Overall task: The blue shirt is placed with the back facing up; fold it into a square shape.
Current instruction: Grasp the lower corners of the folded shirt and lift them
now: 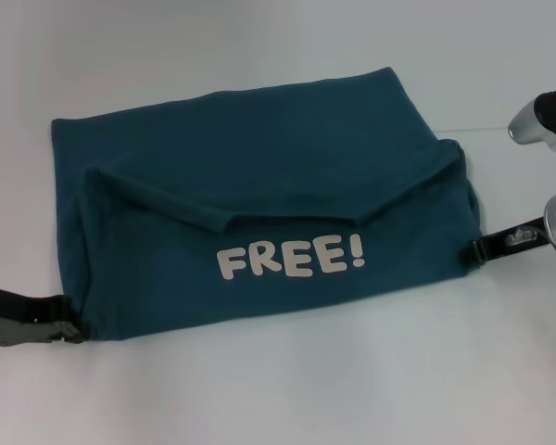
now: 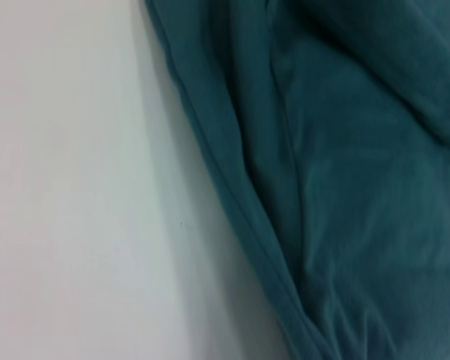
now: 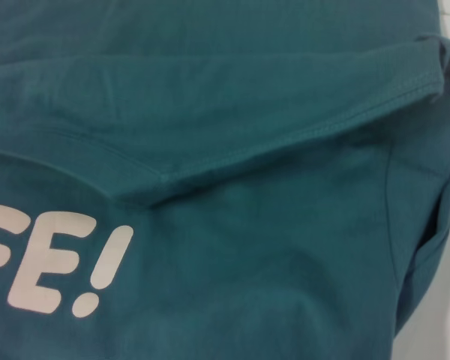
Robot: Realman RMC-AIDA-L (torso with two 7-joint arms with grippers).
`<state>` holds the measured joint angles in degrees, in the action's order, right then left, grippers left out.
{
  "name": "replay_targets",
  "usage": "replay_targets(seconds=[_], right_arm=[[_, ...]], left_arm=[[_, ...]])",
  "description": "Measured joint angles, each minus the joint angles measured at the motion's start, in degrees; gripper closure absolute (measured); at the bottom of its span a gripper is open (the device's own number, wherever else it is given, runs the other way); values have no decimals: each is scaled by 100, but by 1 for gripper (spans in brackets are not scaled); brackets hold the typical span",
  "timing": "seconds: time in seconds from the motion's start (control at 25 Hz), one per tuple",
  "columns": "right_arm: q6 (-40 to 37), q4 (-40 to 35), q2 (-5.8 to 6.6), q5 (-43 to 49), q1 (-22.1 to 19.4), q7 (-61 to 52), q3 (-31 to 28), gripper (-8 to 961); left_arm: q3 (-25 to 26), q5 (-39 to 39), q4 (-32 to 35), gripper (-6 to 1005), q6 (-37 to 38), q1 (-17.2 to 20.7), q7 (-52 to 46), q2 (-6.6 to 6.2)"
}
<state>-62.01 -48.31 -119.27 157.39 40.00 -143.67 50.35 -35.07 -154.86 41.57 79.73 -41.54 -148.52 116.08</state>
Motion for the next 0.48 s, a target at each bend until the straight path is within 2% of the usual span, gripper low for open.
replay_targets(seconds=[0.2,0.48], right_arm=[[-292,-118,30,-3,30,144,1,826],[-2058,-749,114,79,29,609,1,841]], left_arm=[[6,-13,16,966,127,2,29,-10],[7,-107,180,965,997,108,94,-137]])
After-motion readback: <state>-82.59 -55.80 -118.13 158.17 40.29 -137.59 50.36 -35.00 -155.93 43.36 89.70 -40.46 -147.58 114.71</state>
